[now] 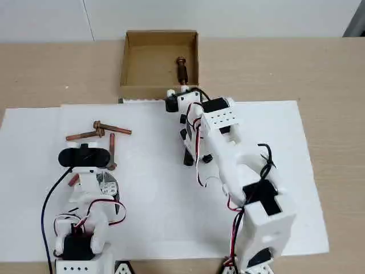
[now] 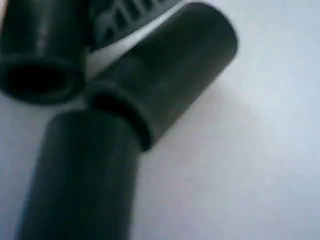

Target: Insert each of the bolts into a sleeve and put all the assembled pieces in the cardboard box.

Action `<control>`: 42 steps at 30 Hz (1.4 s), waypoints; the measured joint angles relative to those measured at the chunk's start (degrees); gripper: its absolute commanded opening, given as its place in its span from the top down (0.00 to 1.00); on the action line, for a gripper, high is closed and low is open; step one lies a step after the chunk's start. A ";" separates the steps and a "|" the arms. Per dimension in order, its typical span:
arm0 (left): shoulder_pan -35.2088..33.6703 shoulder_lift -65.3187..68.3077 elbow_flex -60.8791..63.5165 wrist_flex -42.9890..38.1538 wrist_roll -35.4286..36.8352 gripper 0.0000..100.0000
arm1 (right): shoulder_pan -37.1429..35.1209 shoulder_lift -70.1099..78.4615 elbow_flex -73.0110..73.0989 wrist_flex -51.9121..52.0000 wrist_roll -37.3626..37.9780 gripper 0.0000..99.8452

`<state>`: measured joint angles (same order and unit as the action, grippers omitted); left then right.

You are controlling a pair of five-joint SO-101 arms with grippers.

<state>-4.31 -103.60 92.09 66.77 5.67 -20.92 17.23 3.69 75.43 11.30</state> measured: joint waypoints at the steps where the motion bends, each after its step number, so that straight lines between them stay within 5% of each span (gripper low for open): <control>1: 0.00 0.00 0.00 0.00 0.00 0.99 | 0.26 0.44 -0.09 -0.09 0.00 0.93; 17: 0.00 0.00 0.00 0.00 0.00 0.99 | 0.62 2.11 -1.23 0.26 0.00 1.00; 30: 0.00 0.00 0.00 0.00 0.00 0.99 | 0.62 2.11 -27.25 21.54 0.00 1.00; 42: 0.00 0.00 0.00 0.00 0.00 0.99 | 3.96 -16.97 -27.87 22.77 0.00 1.00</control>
<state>-4.31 -103.60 92.09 66.77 5.67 -16.97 0.26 -24.18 98.20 11.30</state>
